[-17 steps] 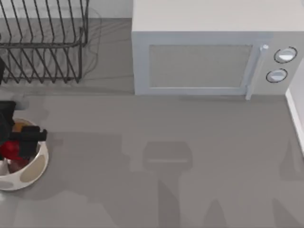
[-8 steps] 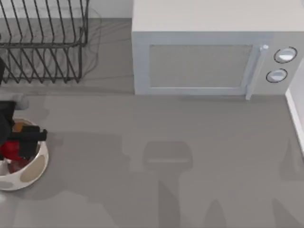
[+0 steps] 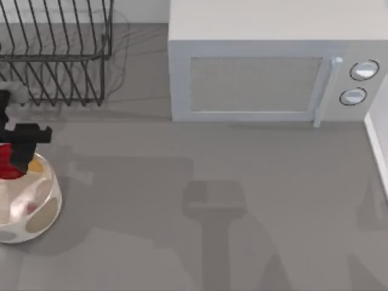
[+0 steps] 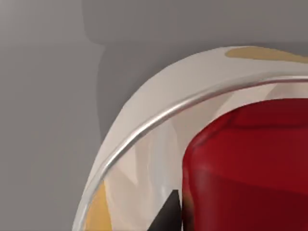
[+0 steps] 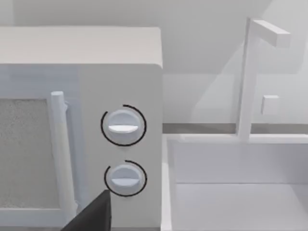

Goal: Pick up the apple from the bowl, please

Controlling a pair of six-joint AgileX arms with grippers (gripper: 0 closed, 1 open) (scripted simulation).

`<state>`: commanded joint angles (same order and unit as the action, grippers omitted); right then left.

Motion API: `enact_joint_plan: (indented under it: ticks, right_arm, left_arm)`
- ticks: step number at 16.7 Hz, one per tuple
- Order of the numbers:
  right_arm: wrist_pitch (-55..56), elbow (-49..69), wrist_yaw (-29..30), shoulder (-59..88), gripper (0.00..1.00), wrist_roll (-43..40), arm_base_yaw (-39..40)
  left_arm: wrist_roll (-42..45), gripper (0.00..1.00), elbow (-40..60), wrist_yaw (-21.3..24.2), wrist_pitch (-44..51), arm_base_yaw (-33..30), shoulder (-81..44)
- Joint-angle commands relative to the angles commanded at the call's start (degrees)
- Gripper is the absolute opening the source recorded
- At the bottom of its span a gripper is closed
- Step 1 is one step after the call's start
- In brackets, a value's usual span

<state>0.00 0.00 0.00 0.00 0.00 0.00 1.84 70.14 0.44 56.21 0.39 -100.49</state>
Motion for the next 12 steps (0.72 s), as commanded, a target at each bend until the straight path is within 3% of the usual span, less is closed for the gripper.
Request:
enact_joint_plan:
  ticks: [8, 12]
  right_arm:
    - [0.0, 0.0, 0.0, 0.0, 1.00, 0.0, 0.0]
    - [0.0, 0.0, 0.0, 0.0, 1.00, 0.0, 0.0]
  left_arm:
    - [-0.4, 0.00, 29.4, 0.0, 30.7, -0.4, 1.4]
    - [-0.5, 0.00, 39.2, 0.0, 41.0, -0.5, 2.0]
